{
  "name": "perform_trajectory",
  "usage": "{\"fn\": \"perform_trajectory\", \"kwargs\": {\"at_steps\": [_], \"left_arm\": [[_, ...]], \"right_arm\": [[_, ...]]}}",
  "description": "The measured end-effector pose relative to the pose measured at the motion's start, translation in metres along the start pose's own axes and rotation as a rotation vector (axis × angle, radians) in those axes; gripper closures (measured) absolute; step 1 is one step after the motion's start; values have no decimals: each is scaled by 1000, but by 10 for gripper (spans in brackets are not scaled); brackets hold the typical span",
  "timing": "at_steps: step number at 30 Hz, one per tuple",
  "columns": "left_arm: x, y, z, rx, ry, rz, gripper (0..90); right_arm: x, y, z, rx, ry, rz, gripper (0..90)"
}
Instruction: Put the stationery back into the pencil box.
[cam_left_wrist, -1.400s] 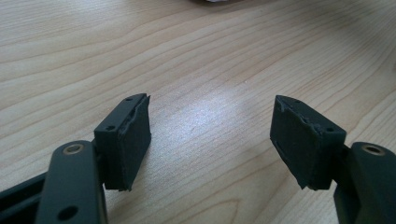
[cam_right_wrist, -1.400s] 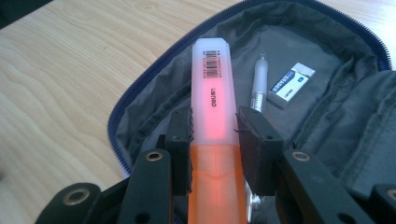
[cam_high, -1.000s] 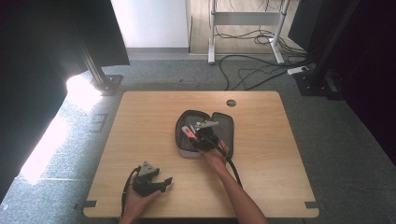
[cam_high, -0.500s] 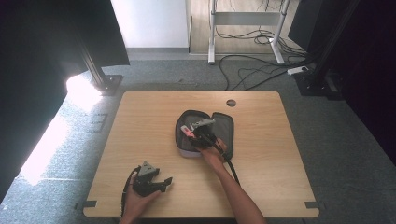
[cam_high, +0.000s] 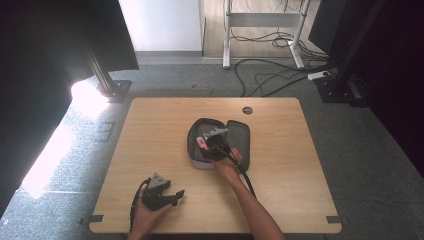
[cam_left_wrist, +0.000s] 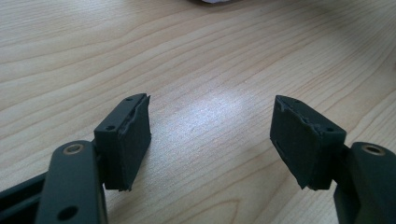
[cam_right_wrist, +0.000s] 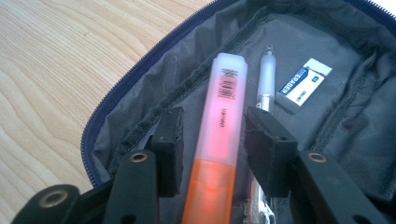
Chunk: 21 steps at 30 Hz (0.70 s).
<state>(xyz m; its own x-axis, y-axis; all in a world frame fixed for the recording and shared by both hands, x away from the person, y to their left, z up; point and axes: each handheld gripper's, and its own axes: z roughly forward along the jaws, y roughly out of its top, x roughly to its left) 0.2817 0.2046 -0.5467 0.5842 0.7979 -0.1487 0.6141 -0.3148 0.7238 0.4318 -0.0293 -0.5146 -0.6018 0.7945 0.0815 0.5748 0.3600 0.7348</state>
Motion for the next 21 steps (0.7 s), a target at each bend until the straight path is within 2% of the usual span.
{"fn": "perform_trajectory", "kwargs": {"at_steps": [8, 16, 21], "left_arm": [[0, 0, 0, 0, 0, -1, 292], [0, 0, 0, 1, 2, 2, 292], [0, 0, 0, 1, 2, -1, 293]], "right_arm": [[-1, 2, -10, -27, 3, 8, 556], [-2, 0, -22, -62, 56, 28, 536], [-1, -3, -32, -89, 80, 21, 519]]}}
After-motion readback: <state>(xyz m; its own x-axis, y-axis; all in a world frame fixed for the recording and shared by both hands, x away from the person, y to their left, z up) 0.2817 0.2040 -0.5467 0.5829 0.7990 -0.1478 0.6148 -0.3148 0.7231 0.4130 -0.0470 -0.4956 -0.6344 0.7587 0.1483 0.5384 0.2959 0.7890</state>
